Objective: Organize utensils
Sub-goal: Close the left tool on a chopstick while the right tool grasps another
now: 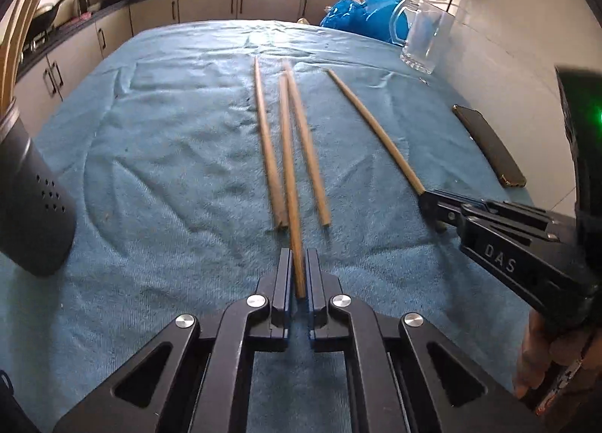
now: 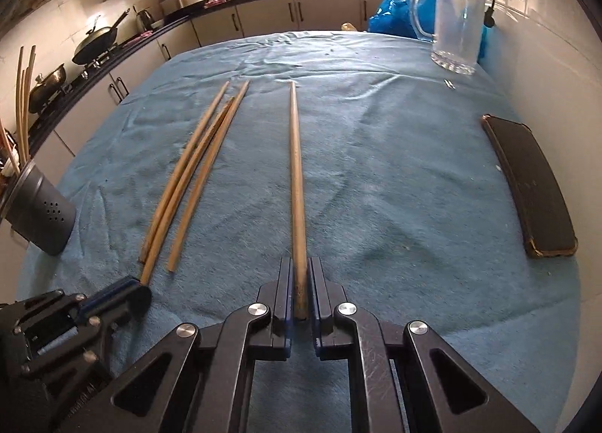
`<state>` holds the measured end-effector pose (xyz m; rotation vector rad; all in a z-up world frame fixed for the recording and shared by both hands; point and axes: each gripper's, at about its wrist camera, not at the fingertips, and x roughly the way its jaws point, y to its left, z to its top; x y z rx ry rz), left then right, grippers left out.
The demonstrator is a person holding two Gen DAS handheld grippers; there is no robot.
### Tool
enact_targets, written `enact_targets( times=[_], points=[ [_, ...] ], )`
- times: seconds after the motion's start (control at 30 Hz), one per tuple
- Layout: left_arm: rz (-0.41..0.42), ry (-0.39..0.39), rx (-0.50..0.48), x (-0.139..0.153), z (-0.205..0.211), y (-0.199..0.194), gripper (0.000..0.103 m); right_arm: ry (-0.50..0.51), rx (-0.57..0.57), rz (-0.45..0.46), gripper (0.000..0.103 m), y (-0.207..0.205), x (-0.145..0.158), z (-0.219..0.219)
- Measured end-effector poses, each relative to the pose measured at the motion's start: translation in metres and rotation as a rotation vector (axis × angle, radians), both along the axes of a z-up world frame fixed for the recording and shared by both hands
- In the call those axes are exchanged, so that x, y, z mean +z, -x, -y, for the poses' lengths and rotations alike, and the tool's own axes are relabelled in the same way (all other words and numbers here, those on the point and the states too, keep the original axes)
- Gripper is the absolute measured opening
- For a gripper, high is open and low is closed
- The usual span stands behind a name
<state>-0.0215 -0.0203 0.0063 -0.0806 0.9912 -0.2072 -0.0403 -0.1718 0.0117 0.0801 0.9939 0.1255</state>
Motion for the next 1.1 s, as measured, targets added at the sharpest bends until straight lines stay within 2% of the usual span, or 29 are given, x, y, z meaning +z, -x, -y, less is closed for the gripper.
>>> enact_targets(
  times=[0.17, 0.27, 0.37, 0.53, 0.63, 0.67, 0.73, 0.8, 0.87, 0.97, 1.1],
  points=[
    [-0.07, 0.084, -0.023, 0.001, -0.015, 0.023, 0.005, 0.027, -0.022, -0.033, 0.008, 0.021, 0.001, 0.012],
    [-0.081, 0.091, -0.057, 0.003, -0.022, 0.048, 0.005, 0.036, -0.031, -0.047, 0.008, 0.046, 0.003, 0.023],
    [-0.129, 0.098, -0.107, 0.002, -0.029, 0.071, 0.005, 0.046, -0.032, -0.071, 0.008, 0.077, 0.005, 0.034],
    [-0.125, 0.046, -0.185, 0.009, -0.029, 0.102, 0.005, 0.063, -0.014, -0.116, 0.008, 0.121, 0.004, 0.039],
    [-0.124, 0.009, -0.232, 0.015, -0.026, 0.112, 0.006, 0.021, 0.005, -0.136, 0.009, 0.137, 0.005, 0.043],
    [-0.129, 0.006, -0.244, 0.017, -0.026, 0.113, 0.006, -0.008, 0.012, -0.144, 0.011, 0.139, 0.005, 0.045],
    [-0.126, 0.006, -0.261, 0.025, -0.03, 0.118, 0.006, -0.038, 0.01, -0.148, 0.027, 0.141, 0.008, 0.05],
    [-0.126, 0.035, -0.262, 0.035, -0.038, 0.119, 0.006, -0.034, 0.008, -0.121, 0.034, 0.143, 0.014, 0.053],
    [-0.112, 0.048, -0.255, 0.043, -0.043, 0.118, 0.006, -0.034, 0.01, -0.099, 0.036, 0.142, 0.021, 0.053],
    [-0.074, 0.013, -0.231, 0.049, -0.044, 0.107, 0.008, -0.04, -0.001, -0.076, 0.036, 0.134, 0.027, 0.055],
    [-0.088, 0.005, -0.221, 0.043, -0.034, 0.078, 0.009, -0.056, -0.029, -0.074, 0.036, 0.108, 0.023, 0.057]
  ],
)
